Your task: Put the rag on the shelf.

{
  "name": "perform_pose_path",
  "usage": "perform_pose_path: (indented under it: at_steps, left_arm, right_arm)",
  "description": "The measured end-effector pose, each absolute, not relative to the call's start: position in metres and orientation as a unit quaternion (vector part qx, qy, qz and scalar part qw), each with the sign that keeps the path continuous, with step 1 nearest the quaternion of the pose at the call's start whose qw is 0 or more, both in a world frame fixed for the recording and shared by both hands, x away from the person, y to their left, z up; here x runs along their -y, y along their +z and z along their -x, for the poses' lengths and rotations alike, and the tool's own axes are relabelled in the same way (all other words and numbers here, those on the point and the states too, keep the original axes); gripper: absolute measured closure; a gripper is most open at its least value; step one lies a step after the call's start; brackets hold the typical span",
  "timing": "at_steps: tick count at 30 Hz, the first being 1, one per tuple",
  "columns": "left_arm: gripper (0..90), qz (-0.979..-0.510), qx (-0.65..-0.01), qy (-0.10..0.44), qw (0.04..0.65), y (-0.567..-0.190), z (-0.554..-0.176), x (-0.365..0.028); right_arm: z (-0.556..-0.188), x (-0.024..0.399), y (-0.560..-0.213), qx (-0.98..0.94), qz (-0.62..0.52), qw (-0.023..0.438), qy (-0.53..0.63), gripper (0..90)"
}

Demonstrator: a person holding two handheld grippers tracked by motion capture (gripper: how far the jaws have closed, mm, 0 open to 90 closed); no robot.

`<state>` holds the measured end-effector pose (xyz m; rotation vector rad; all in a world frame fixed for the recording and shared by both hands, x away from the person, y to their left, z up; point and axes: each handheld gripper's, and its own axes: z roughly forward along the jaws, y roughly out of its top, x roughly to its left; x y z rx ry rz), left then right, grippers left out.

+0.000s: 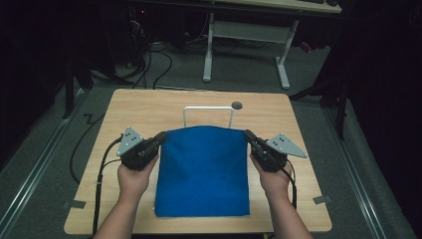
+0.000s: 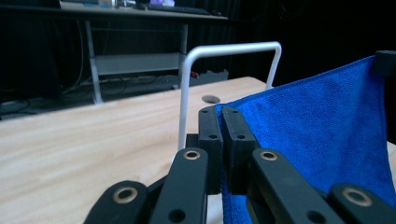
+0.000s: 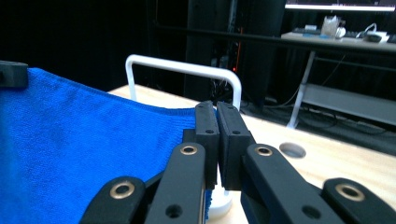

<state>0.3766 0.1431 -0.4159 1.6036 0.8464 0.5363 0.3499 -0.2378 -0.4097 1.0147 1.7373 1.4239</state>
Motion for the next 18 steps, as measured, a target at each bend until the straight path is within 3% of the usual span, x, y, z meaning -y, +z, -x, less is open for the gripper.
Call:
perform_pose_path:
  at_steps: [18]
  left_arm:
    - [87.7,-0.658,-0.355,0.262,0.61,-0.366,-0.398,-0.145]
  right_arm:
    - [-0.367,0.24,-0.36,-0.639,-0.367,0.361,0.571,88.9]
